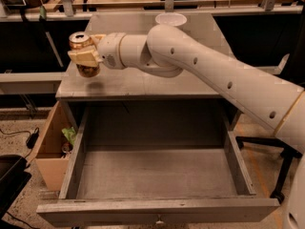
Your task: Pick orange can
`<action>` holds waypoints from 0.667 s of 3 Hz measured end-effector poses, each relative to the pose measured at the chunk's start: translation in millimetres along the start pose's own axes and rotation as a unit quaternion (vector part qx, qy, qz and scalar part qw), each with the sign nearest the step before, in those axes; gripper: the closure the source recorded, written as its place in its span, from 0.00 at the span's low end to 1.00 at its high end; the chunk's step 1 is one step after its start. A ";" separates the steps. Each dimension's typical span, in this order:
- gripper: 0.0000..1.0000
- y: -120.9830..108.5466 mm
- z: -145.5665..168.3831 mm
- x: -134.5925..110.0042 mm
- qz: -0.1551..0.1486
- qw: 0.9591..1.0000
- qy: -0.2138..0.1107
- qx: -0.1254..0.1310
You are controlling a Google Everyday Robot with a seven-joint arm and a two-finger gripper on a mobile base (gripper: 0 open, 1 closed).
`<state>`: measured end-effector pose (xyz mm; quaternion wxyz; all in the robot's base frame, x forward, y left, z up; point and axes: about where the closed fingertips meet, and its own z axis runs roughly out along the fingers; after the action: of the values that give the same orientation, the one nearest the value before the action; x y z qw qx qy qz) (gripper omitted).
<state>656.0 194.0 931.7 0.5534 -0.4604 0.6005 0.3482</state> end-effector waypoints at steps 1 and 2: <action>1.00 6.3 -35.3 -64.5 -0.033 0.999 -0.012 -0.021; 1.00 15.5 -79.3 -128.5 -0.071 0.996 -0.019 -0.049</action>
Offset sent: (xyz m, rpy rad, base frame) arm -0.0871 -0.0844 0.2139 -0.0493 -0.1974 0.2459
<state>609.5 147.2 1068.3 0.5650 -0.5217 0.5375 0.3459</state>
